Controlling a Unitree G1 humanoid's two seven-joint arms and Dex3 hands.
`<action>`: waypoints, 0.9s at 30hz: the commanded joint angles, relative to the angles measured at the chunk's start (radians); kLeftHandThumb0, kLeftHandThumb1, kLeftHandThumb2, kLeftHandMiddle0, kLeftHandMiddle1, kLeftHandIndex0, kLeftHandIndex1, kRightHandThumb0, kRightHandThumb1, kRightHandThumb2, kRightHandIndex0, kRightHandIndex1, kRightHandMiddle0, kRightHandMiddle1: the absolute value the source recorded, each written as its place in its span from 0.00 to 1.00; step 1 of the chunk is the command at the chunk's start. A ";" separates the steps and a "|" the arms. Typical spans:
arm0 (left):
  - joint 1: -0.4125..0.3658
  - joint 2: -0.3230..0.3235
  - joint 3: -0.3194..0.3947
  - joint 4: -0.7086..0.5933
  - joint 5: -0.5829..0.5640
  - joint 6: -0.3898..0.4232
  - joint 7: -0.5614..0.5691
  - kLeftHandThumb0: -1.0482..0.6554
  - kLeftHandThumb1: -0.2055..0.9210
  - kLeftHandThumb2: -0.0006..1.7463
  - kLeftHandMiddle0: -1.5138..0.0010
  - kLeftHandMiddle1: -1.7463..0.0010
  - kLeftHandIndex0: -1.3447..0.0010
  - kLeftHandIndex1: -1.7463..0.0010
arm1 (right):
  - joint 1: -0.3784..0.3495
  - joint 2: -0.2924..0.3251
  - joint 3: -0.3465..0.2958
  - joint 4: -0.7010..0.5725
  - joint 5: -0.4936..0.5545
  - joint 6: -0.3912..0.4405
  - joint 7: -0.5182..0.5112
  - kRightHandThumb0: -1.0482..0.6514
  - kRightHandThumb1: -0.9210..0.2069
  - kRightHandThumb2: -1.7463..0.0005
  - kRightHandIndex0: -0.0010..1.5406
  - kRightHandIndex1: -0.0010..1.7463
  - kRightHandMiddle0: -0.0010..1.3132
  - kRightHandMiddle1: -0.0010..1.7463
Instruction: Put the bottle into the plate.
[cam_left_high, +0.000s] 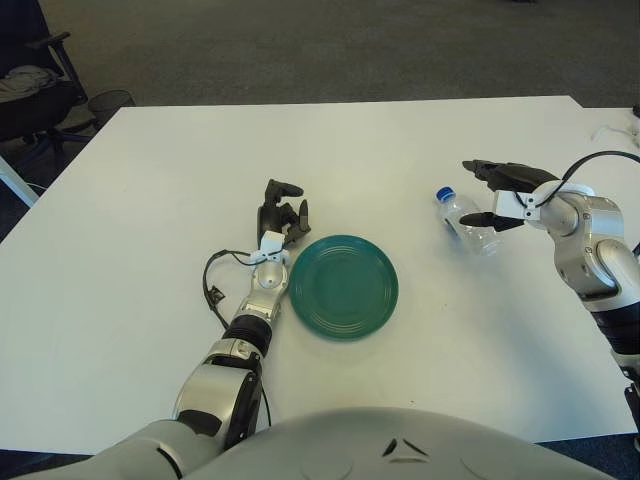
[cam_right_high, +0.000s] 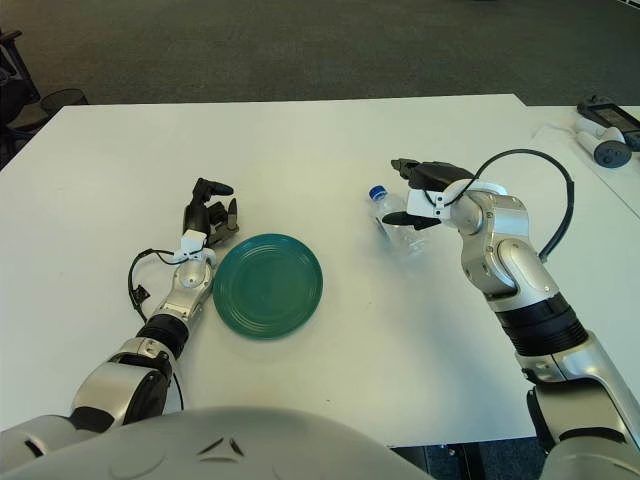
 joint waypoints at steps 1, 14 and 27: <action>0.043 -0.009 -0.006 0.055 0.001 0.031 -0.001 0.38 0.72 0.54 0.35 0.00 0.71 0.00 | -0.005 -0.026 -0.011 -0.014 -0.026 0.005 0.018 0.00 0.00 0.74 0.00 0.00 0.00 0.00; 0.047 -0.009 -0.006 0.055 -0.001 0.026 -0.004 0.38 0.72 0.54 0.35 0.00 0.71 0.00 | 0.015 -0.045 -0.016 -0.050 -0.023 0.026 0.078 0.00 0.00 0.73 0.00 0.00 0.00 0.00; 0.048 -0.007 0.001 0.054 -0.013 0.023 -0.022 0.38 0.73 0.53 0.34 0.00 0.71 0.00 | 0.057 -0.019 -0.001 -0.086 -0.024 0.096 0.123 0.00 0.00 0.72 0.00 0.00 0.00 0.00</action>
